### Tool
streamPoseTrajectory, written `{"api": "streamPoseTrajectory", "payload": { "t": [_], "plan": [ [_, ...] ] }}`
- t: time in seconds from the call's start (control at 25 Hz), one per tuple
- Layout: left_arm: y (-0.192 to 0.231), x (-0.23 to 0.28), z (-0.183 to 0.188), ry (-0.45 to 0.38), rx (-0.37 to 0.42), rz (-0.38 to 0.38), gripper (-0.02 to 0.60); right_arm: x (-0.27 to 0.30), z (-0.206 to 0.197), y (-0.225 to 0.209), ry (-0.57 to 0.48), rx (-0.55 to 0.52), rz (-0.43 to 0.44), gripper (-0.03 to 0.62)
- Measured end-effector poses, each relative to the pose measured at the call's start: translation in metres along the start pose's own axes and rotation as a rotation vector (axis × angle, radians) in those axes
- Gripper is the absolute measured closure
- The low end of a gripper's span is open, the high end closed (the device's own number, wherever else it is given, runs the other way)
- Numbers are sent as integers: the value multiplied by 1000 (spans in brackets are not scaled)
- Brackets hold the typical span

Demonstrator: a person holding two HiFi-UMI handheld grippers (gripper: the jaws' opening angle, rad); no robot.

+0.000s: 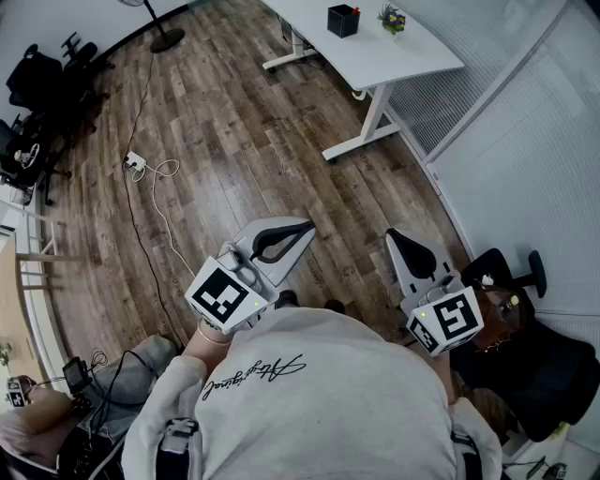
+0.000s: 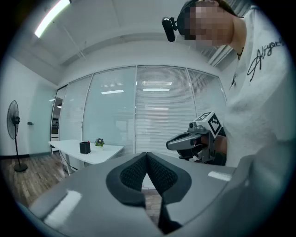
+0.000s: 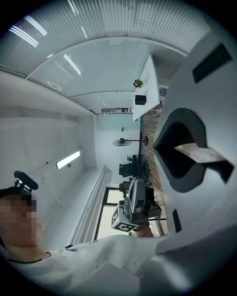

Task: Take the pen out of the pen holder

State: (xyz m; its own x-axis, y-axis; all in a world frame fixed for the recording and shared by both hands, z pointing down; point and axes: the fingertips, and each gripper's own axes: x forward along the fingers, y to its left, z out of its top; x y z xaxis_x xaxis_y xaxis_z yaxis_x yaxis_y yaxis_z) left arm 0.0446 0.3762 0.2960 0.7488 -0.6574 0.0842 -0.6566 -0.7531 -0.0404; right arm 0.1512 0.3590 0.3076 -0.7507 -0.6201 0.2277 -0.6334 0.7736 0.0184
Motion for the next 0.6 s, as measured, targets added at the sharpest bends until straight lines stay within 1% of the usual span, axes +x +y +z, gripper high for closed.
{"api": "streamPoseTrajectory", "payload": {
  "t": [0.16,0.6],
  "plan": [
    [3,0,-4,4,-12,15,589,-1,-3,-1,1,11,0,592],
    [4,-2,-5,5,-21,9,589,3,-2,0,-9,32,2,592]
  ]
}}
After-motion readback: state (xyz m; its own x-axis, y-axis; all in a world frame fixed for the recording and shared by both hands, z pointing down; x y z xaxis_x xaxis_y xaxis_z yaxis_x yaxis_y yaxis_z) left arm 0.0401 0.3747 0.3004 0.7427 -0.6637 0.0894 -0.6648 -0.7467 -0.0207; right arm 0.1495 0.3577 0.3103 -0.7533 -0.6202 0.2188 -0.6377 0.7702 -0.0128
